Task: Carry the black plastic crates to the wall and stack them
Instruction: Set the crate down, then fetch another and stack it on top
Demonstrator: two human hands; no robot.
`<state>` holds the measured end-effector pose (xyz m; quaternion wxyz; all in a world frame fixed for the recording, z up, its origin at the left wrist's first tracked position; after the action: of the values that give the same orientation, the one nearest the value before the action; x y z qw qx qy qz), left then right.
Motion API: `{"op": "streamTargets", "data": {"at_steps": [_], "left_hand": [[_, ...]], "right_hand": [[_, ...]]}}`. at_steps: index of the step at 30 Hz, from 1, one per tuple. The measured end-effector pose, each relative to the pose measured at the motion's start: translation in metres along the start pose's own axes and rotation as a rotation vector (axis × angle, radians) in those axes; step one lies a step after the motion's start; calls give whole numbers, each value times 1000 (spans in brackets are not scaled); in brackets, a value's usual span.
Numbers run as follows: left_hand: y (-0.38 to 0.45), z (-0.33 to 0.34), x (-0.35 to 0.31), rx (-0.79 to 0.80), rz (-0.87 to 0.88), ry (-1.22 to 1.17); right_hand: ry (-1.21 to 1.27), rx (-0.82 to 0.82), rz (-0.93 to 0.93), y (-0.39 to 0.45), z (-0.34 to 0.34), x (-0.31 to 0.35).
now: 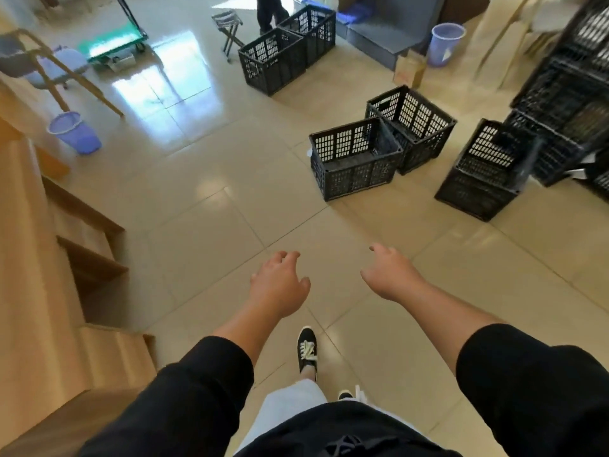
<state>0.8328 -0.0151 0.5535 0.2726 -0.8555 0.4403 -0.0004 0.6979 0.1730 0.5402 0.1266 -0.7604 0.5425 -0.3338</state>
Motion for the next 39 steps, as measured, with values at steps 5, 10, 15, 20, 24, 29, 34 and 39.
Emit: {"op": "streamTargets", "data": {"at_steps": [5,10,15,20,24,29,34,39], "left_hand": [[83,-26,-41,36,110,45],[163,-62,-76,63,214,95],[228,-79,-120,106,284,162],[291,-87,-185,128,340,226],[349,-98,-243,113,323,251],[398,-114,-300,126,244,238],[445,-136,-330,103,196,192],[507,-158,-322,88,97,143]], "right_hand": [[38,-48,116,58,-43,-13],[51,-85,188,106,-83,-13],[83,-111,224,150,-123,-24],[108,-126,247,204,-171,-61],[86,-109,249,263,-221,-97],[31,-46,222,324,-286,-126],[-50,-18,186,393,-343,-128],[-89,25,129,467,-369,-100]]}}
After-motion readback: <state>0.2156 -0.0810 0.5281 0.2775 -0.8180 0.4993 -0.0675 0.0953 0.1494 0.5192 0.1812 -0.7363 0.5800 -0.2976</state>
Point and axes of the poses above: each hand's wrist, its own y-axis towards the middle knuckle, its own z-axis out of the palm, x = y × z, the point moved 8 cm from there along y, towards the middle knuckle
